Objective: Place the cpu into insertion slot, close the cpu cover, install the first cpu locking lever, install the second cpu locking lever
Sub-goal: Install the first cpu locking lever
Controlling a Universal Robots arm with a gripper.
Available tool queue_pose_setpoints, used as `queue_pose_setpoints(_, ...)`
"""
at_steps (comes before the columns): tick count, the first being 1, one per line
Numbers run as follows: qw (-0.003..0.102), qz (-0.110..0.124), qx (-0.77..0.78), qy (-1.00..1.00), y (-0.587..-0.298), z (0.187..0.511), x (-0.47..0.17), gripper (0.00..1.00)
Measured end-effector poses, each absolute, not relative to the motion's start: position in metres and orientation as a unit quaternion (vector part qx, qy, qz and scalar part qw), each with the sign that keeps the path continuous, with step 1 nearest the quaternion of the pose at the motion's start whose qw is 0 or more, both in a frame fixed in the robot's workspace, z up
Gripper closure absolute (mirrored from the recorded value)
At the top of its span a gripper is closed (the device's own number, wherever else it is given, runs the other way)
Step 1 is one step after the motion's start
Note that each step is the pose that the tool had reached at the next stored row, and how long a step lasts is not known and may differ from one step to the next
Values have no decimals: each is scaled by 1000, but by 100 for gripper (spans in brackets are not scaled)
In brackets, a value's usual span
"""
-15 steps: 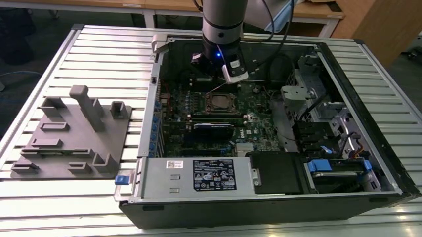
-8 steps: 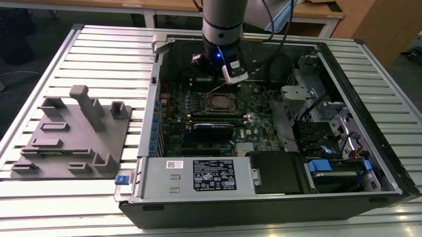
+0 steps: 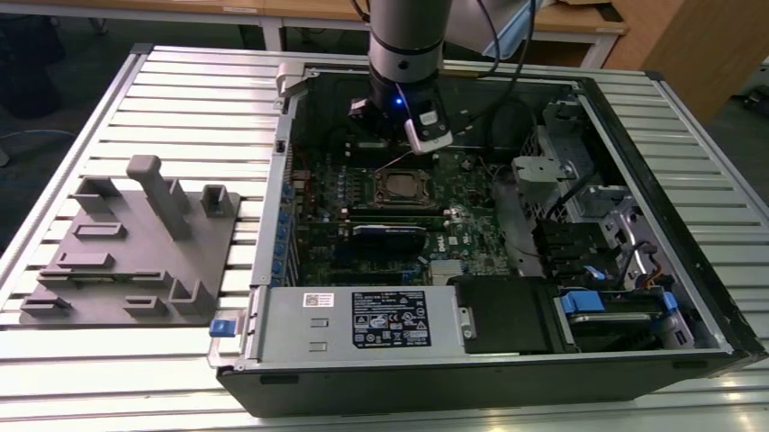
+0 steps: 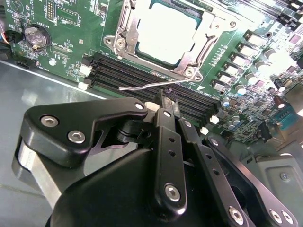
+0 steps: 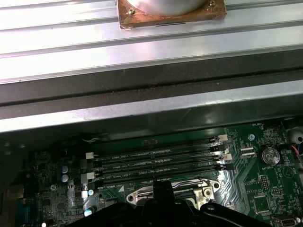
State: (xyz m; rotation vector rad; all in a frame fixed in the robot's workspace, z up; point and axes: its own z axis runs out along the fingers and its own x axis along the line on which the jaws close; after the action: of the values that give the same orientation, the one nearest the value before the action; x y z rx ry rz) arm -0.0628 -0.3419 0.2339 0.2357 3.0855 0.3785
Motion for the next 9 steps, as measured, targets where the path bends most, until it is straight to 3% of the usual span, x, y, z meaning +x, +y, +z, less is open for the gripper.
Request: queue_pose_setpoints(9,12,121,76,990,-342,233,-62,89)
